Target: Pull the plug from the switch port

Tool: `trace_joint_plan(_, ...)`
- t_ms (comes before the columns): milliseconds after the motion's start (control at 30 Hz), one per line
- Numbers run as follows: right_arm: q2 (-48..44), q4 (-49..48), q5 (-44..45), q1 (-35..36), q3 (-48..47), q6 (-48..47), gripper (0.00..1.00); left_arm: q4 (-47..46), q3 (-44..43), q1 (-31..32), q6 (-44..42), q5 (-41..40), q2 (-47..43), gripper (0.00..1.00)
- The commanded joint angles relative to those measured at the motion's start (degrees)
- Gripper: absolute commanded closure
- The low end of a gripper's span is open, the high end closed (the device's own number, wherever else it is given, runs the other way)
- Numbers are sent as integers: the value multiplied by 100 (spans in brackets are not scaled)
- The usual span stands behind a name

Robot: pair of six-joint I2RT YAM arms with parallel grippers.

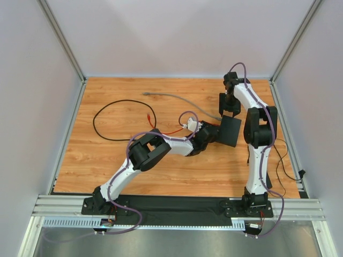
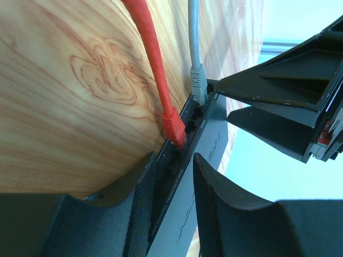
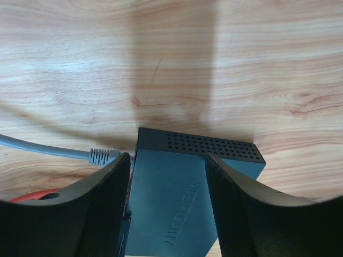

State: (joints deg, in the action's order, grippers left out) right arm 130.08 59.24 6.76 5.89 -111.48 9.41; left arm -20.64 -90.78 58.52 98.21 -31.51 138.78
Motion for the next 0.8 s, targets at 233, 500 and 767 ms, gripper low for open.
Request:
trace_joint_plan(233,-1,202,-132,-18,-128,-9,42,104,245,-78,14,13,26,58)
trace_joint_plan(500,-167,219,-140,35,188,-1,44,78,254,-122,180,162,88,58)
trace_joint_plan(767,-299,175,-132,184,592,8,46,-10,421,-157,216,127,-18,59)
